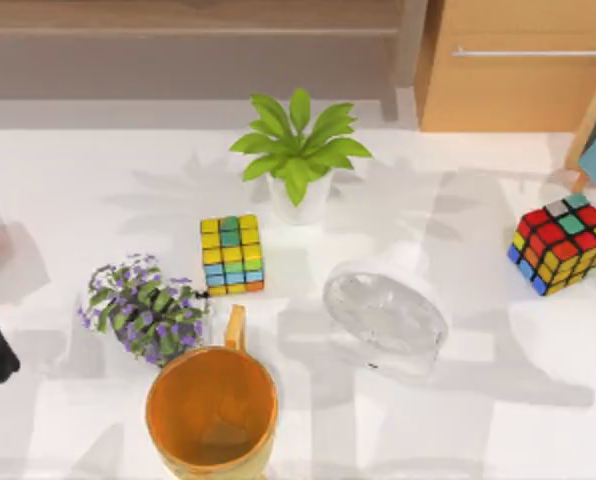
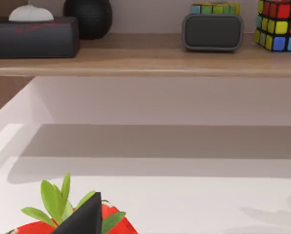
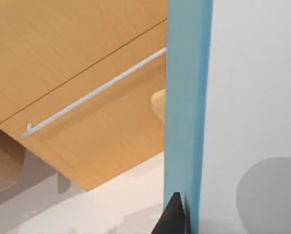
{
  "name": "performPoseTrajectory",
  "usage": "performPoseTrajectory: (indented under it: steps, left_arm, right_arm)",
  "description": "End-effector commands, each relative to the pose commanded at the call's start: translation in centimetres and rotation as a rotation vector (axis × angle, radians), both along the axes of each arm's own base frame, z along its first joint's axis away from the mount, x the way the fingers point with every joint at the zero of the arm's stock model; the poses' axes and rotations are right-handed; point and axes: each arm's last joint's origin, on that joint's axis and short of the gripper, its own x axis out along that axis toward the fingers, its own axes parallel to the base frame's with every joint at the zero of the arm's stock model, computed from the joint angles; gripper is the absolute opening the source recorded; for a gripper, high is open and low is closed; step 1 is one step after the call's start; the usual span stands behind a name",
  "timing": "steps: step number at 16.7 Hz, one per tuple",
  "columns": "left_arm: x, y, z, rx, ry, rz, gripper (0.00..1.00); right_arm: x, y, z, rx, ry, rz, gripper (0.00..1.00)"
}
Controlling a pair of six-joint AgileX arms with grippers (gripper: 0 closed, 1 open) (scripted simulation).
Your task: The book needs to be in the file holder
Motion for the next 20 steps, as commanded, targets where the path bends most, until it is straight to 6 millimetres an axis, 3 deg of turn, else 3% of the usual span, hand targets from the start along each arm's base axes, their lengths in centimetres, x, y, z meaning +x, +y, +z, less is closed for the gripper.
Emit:
performPoseTrajectory:
  steps: [5, 10, 15, 20]
  left_arm:
    - [0.0, 0.0, 0.0, 0.000, 0.000, 0.000, 1.00]
    - [0.0, 0.0, 0.0, 0.000, 0.000, 0.000, 1.00]
    - [0.0, 0.0, 0.0, 0.000, 0.000, 0.000, 1.00]
    - [0.0, 0.0, 0.0, 0.000, 0.000, 0.000, 1.00]
  right_arm:
    - [-0.7, -7.1, -2.7, 0.278, 0.021, -0.322, 0.00]
    - [1.5, -12.7, -3.4, 0.557, -0.060, -0.474, 0.00]
    - [6.1, -16.2, -4.1, 0.789, -0.130, -0.432, 0.00]
    - [10.2, -17.6, -5.8, 0.932, -0.136, -0.351, 0.00]
